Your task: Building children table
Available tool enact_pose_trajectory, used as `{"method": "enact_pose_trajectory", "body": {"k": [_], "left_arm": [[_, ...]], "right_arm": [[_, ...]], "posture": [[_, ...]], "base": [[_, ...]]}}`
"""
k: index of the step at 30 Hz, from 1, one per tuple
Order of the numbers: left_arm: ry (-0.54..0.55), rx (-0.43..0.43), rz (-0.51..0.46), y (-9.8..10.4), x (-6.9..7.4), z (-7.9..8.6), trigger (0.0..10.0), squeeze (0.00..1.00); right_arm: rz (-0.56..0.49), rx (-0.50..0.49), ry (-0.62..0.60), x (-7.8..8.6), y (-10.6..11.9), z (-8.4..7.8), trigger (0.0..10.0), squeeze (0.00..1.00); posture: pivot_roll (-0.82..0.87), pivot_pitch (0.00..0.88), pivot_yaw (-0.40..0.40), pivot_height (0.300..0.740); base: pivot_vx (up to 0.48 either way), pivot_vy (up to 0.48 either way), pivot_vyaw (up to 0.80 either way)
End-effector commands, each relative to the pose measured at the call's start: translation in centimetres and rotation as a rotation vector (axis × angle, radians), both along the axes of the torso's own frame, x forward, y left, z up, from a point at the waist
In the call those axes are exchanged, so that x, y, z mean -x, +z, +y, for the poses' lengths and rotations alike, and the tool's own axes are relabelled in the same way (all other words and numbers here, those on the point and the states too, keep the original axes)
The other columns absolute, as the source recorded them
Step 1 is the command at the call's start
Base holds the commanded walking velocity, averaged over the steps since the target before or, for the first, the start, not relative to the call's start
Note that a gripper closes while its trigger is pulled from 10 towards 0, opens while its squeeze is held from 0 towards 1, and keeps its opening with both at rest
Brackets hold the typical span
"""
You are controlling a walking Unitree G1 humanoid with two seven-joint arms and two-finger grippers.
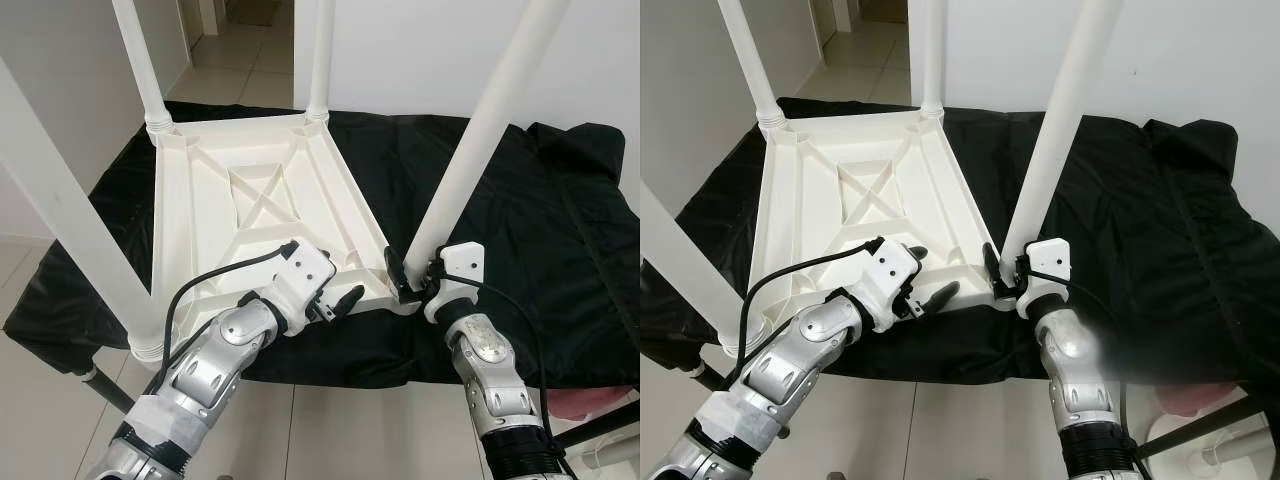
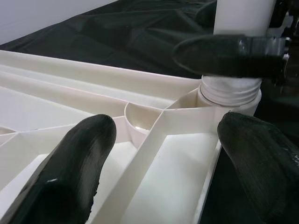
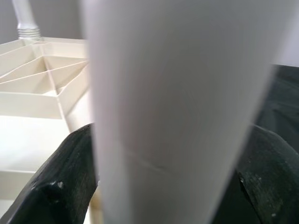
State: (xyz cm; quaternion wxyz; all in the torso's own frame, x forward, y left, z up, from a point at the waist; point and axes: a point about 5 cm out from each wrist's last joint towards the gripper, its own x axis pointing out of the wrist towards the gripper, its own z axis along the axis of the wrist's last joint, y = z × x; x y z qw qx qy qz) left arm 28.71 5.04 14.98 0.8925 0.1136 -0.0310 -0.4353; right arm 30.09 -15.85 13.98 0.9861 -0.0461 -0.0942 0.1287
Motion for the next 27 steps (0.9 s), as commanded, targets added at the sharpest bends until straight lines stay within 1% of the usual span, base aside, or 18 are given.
{"method": "enact_pose_trajectory", "body": {"k": [1, 5, 7, 9, 11, 12, 17, 18, 19, 20, 22, 27], "left_arm": [[-0.147, -0.02, 0.02, -0.1, 0.8, -0.4, 10.0, 0.0], [-0.149, -0.019, 0.024, -0.2, 1.0, -0.5, 10.0, 0.0], [-0.128, -0.044, -0.002, -0.2, 0.7, -0.6, 10.0, 0.0], [-0.121, -0.05, -0.009, -0.2, 0.6, -0.6, 10.0, 0.0], [-0.098, -0.016, 0.0, 0.1, 0.3, -0.4, 10.0, 0.0], [-0.079, -0.008, 0.0, 0.2, 0.1, -0.2, 10.0, 0.0], [-0.047, -0.01, -0.007, 0.6, -0.2, 0.0, 10.0, 0.0], [-0.04, -0.01, -0.008, 0.5, -0.1, 0.0, 10.0, 0.0], [-0.04, 0.004, 0.005, 0.3, 0.4, 0.0, 10.0, 0.0], [-0.04, 0.004, 0.005, 0.3, 0.4, 0.0, 10.0, 0.0], [-0.038, 0.011, 0.019, 0.0, 1.1, 0.1, 10.0, 0.0], [-0.034, 0.003, 0.031, -0.5, 1.4, -0.1, 10.0, 0.0]], "right_arm": [[0.01, 0.004, 0.025, 0.0, -0.1, 0.4, 10.0, 0.0], [0.006, 0.0, 0.033, 0.1, 0.0, 0.5, 10.0, 0.0], [0.009, -0.006, 0.024, 0.1, -0.1, 0.4, 10.0, 0.0], [0.01, -0.007, 0.022, 0.1, -0.1, 0.4, 10.0, 0.0], [0.004, -0.005, 0.019, -0.1, -0.2, 0.4, 10.0, 0.0], [0.003, -0.013, 0.018, -0.3, 0.0, 0.4, 10.0, 0.0], [0.001, -0.021, 0.018, -0.7, 0.4, 0.2, 10.0, 0.0], [0.005, -0.006, 0.02, -0.9, 0.2, 0.2, 10.0, 0.0], [0.007, -0.007, 0.029, -1.0, 0.3, 0.2, 10.0, 0.0], [0.007, -0.007, 0.029, -1.0, 0.3, 0.2, 10.0, 0.0], [0.008, 0.002, 0.042, -1.3, 0.3, 0.2, 10.0, 0.0], [0.006, 0.01, 0.05, -1.6, 0.5, 0.2, 10.0, 0.0]], "posture": [[-0.02, 0.077, -0.035, 0.74], [-0.03, 0.073, -0.035, 0.74], [-0.01, 0.068, -0.038, 0.74], [-0.01, 0.068, -0.038, 0.74], [0.01, 0.073, -0.053, 0.74], [0.02, 0.078, -0.075, 0.74], [0.04, 0.083, -0.08, 0.74], [0.04, 0.084, -0.085, 0.74], [0.06, 0.093, -0.094, 0.74], [0.06, 0.093, -0.094, 0.74], [0.06, 0.092, -0.098, 0.74], [0.06, 0.093, -0.101, 0.74]], "base": [[0.0, 0.0, 0.0], [0.0, 0.0, 0.0], [0.0, 0.0, 0.0], [0.0, 0.0, 0.0], [0.0, 0.0, 0.0], [0.0, 0.0, 0.0], [0.0, 0.0, 0.0], [0.0, 0.0, 0.0], [0.0, 0.0, 0.0], [0.0, 0.0, 0.0], [0.0, 0.0, 0.0], [0.0, 0.0, 0.0]]}}
